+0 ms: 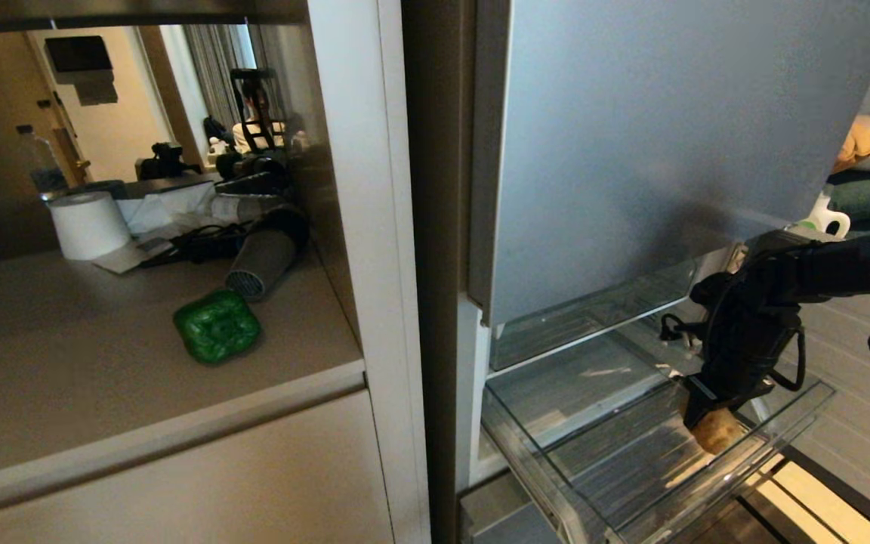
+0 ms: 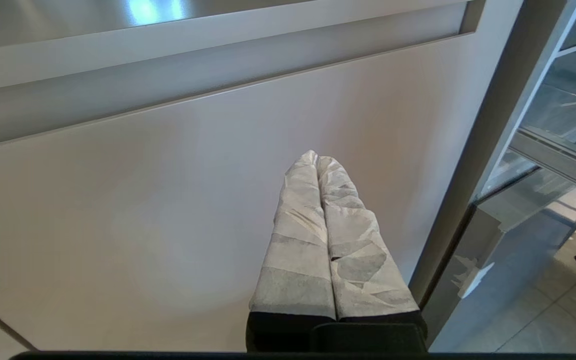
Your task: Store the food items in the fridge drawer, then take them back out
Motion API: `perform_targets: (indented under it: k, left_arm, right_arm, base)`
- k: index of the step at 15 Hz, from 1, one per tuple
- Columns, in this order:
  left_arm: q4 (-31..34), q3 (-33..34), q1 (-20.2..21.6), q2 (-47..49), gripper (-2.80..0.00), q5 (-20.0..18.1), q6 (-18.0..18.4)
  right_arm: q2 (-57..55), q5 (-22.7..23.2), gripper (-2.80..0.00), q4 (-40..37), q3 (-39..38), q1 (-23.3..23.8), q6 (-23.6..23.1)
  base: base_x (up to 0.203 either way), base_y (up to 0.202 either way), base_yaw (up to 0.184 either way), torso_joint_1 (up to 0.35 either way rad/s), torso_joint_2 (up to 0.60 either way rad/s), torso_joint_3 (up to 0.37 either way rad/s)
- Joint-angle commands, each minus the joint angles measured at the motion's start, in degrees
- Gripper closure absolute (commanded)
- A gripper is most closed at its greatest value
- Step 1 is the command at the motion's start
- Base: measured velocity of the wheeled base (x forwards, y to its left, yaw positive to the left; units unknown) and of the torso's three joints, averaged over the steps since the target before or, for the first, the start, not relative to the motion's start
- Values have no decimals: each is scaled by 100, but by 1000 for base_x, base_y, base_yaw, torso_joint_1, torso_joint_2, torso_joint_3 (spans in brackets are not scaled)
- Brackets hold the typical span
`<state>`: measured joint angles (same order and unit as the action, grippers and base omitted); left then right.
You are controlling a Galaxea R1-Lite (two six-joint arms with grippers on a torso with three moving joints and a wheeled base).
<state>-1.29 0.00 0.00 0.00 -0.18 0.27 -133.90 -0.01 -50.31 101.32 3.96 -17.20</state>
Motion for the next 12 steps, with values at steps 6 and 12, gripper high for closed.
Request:
perform_targets:
  k: [6,12]
  left_arm:
    - [-3,62,0,9,0,1,0]
    - [-3,62,0,9,0,1,0]
  right_arm:
    - [357,163,0,606,-415,-1,-20]
    - [998,173,0,1251,-1078,-8,-16]
  base:
    - [0,0,0,0,0,0]
    - [0,0,0,0,0,0]
